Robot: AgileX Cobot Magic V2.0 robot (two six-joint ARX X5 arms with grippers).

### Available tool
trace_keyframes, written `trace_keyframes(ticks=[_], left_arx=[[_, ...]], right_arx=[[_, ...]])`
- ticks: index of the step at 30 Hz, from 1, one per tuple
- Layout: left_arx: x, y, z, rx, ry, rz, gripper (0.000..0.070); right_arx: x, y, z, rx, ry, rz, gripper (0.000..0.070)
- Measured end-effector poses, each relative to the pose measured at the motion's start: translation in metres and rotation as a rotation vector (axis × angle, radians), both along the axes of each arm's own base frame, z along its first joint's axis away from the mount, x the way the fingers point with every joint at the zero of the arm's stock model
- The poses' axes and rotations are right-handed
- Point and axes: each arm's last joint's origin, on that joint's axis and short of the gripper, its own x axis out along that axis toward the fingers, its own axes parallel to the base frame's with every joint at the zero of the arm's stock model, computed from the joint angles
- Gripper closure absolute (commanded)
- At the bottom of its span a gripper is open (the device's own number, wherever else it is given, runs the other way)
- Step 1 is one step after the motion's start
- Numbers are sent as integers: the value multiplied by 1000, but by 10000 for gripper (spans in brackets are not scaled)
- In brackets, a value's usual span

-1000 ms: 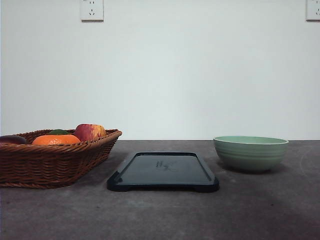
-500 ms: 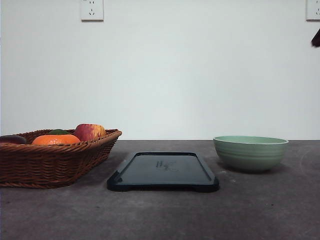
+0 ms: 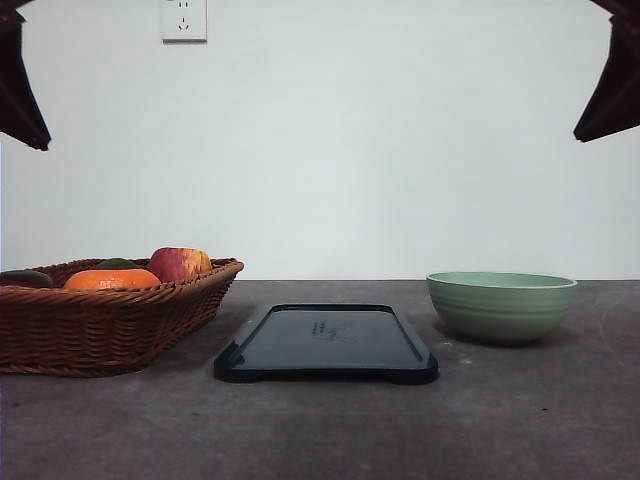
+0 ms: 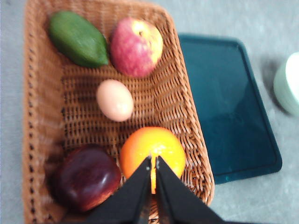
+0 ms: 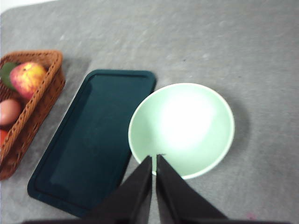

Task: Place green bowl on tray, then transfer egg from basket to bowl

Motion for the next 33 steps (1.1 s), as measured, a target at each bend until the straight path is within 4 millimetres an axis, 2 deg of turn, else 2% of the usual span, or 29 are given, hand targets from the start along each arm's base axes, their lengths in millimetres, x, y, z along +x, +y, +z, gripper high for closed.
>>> trace_keyframes(ticks=[2,5,7,14,20,27,33], left_arx=[[0,-1,0,1,-3,-13,690],[2,-1,1,0,-23,-15,488],[2,-1,1,1,-26,-17,381],[2,-1,1,2,-26,-18,381],[2,-1,1,2,-26,-18,384],[2,-1,2,1,-30,-18,384],[2,-1,2,0,-39,-18,385]], right_arx=[[0,1,0,-5,0,10,652],[0,1,0,-25,-12,23,387],[0,1,-1,-37,-10,31,274],[-3,0,-2,-47,49,3,272],[7,-1,13,-73,140,-64,294],[39,1,26,-105,271,-88,301],[74,2,20,-154,340,-89,301]])
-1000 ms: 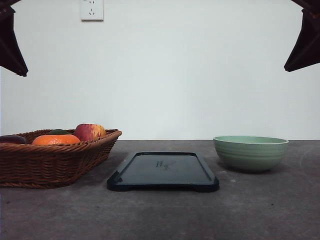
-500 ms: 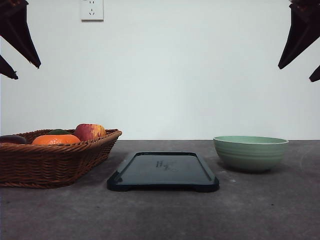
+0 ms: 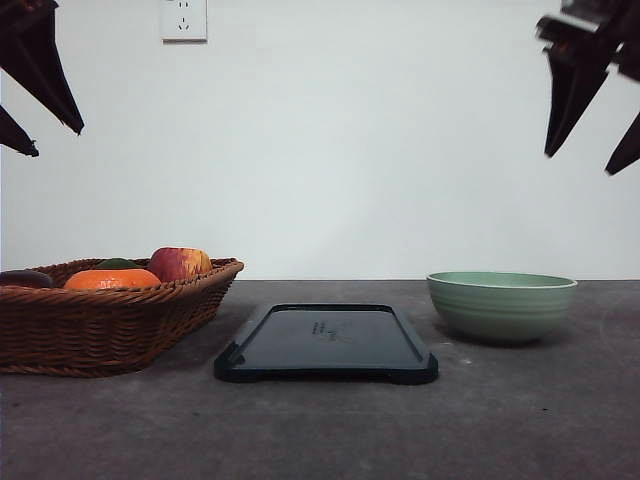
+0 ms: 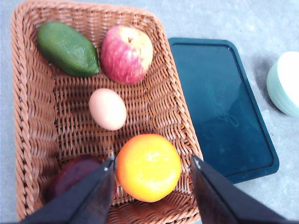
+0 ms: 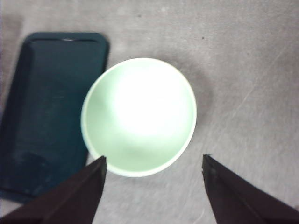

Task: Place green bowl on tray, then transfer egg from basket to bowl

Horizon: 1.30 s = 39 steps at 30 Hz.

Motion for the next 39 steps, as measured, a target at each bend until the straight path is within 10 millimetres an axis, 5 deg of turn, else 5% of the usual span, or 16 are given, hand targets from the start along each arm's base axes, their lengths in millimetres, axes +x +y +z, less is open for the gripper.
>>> trace_keyframes(ticks=[15,25,30,39], left_arx=[[0,0,0,-1,-7,0,390],[2,0,2,-4,-28,0,390],[2,0,2,-4,-28,0,390],[2,0,2,-4,-28,0,390]], right_arx=[[55,-5,-63,-46,199,14,304],[73,-5,-87,-46,202,12,627],[76,-5,-96,-48,230,12,696],[74,-5,-91,-50,287,14,696]])
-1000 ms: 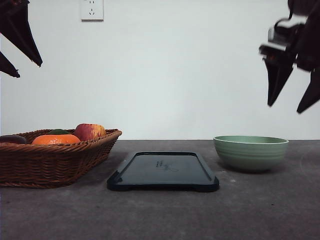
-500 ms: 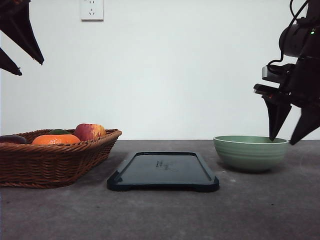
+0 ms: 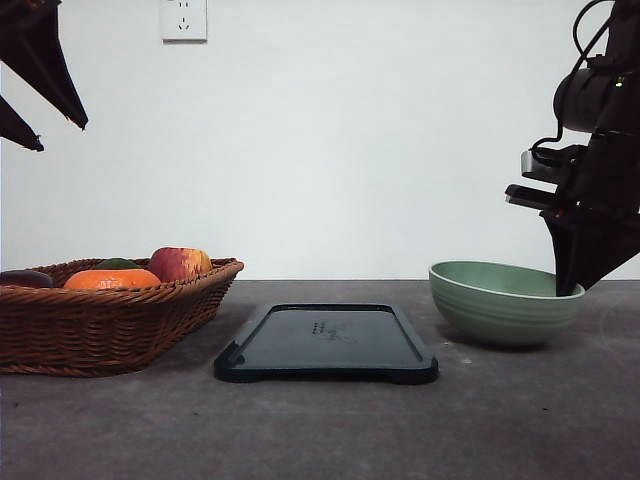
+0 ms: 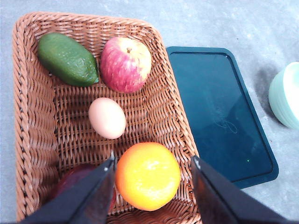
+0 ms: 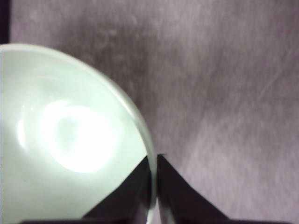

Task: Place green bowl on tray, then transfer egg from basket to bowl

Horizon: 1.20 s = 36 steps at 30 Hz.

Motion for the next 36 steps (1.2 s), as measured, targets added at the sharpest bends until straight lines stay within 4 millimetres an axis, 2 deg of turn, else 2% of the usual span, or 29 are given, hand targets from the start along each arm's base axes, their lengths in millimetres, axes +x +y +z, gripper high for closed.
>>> trace_keyframes(ticks=[5,10,16,22,26,30,36], left_arx=[[0,0,0,0,0,0,390],[0,0,0,0,0,0,390],[0,0,0,0,0,0,390],[0,0,0,0,0,0,390],[0,0,0,0,0,0,390],[0,0,0,0,0,0,390],[0,0,0,0,0,0,390]], right_arx=[[2,1,28,-6,32,16,696],[1,14,67,-15,45,78,696],[2,45,110,-9,-65,169,696],[-4,85,133,9,-145,279,696],[1,111,128,15,-153,338,696],[11,131,104,8,-105,374,697],[25,148,72,-2,-65,395,696]])
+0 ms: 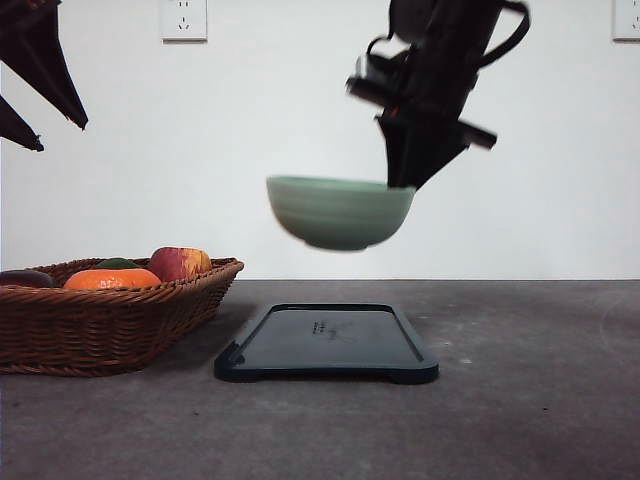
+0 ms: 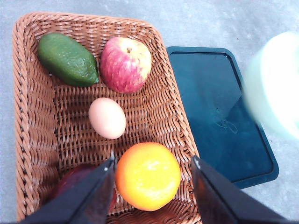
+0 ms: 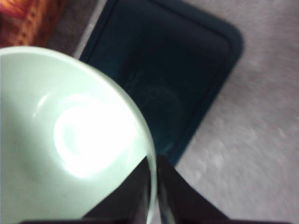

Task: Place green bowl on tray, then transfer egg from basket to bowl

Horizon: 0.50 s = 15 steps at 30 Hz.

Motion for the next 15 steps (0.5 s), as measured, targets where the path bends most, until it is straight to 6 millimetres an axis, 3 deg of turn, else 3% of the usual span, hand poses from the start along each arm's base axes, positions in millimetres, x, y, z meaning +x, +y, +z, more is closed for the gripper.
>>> trace_keyframes(ticks=[9,15], left_arx=[[0,0,0,0,0,0,390],[0,0,0,0,1,0,390]], right_arx=[[17,9,-39,-29,48,-3,696],[23,12,-50,-38,46,-14,696]])
